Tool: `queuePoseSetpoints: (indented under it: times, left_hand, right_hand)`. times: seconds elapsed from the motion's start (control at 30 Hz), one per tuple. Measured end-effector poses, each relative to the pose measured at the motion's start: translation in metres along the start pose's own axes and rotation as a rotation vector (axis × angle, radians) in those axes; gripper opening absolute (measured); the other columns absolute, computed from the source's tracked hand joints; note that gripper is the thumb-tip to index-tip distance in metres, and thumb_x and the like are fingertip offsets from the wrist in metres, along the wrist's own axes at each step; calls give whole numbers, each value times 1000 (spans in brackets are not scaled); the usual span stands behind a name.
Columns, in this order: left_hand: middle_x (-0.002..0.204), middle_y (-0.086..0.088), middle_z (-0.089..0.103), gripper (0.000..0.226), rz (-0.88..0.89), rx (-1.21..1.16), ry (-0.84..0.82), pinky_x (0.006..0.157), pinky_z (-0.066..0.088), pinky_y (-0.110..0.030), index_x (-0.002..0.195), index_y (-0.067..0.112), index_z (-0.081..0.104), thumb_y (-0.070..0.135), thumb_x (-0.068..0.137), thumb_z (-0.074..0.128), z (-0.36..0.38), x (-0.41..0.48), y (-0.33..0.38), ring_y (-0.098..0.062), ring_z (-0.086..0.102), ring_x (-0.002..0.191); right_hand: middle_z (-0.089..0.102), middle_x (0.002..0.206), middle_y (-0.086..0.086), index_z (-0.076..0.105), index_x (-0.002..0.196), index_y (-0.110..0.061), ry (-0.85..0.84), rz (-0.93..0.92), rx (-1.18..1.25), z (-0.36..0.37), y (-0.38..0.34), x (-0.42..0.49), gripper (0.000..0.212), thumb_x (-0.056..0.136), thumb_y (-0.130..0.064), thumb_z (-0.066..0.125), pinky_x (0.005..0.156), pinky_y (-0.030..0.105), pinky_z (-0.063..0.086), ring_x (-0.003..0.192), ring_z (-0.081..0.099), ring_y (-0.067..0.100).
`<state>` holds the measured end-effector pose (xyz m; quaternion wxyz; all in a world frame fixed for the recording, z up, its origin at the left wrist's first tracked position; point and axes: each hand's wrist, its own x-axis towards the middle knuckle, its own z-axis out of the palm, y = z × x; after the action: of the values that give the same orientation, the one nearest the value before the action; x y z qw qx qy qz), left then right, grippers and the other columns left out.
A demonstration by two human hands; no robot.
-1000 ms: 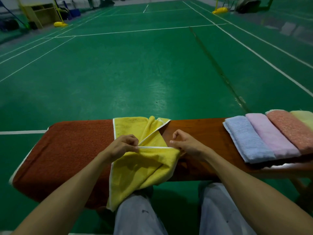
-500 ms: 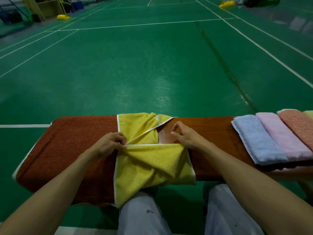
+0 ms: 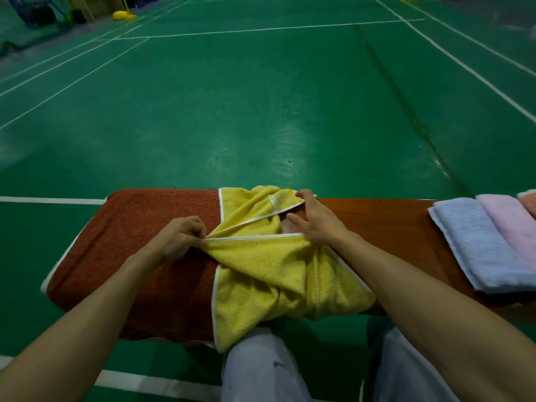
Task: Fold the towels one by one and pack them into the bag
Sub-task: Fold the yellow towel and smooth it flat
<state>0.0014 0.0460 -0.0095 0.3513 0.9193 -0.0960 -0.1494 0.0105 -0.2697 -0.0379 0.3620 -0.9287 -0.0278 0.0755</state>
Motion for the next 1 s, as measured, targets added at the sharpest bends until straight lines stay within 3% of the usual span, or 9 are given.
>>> queuePoseSetpoints:
  times: [0.1,0.27,0.4,0.57,0.7,0.77,0.9,1.0]
  left_hand:
    - [90,-5,59,20,-13,36,42,62,41,-18,65,10,60,-1,80,68,-3,0,-8,-13,52,73]
    - [92,-1,58,17,58,214,112,68,43,-24,71,6,63,14,84,70,4,1,-15,-15,54,78]
    - [86,-1,58,25,88,208,135,67,50,-32,74,10,62,27,75,81,8,-1,-15,-19,57,75]
    - [89,2,57,22,132,186,146,70,49,-27,73,26,58,20,76,79,13,0,-6,-16,57,77]
    - [86,5,60,27,175,149,172,73,50,-26,78,33,60,11,81,74,17,2,3,-12,59,79]
    - [84,7,61,30,157,137,176,71,48,-25,78,35,60,8,84,71,17,3,5,-12,60,78]
    - [86,6,64,28,132,158,181,71,51,-27,81,33,59,7,85,69,22,8,10,-12,63,82]
    - [83,6,63,26,119,137,187,66,51,-25,79,31,57,11,83,72,28,10,18,-10,62,78]
  right_hand:
    - [57,133,8,27,140,-25,-62,0,-71,3,-5,6,54,97,-42,54,96,47,48,114,57,30]
    - [56,138,6,33,137,-20,-45,-17,-174,-5,-4,2,49,98,-44,53,94,43,49,118,57,29]
    - [64,129,-1,38,132,-19,-7,-2,-200,-22,11,-12,43,98,-42,53,91,42,49,116,59,28]
    - [69,121,-3,40,130,-22,8,3,-245,-34,29,-39,41,97,-39,57,89,44,52,110,61,23]
    - [68,117,-6,41,133,-24,46,-15,-329,-40,45,-63,47,93,-39,62,99,39,44,126,41,18]
    - [65,121,-5,43,132,-25,30,-22,-279,-43,52,-73,49,91,-39,65,102,37,42,129,41,17]
    - [60,130,-3,36,134,-29,-22,-35,-195,-49,62,-90,67,82,-53,70,96,37,47,115,53,16]
    - [55,138,-3,25,142,-30,-58,-58,-244,-49,65,-100,94,70,-67,72,110,45,37,121,52,19]
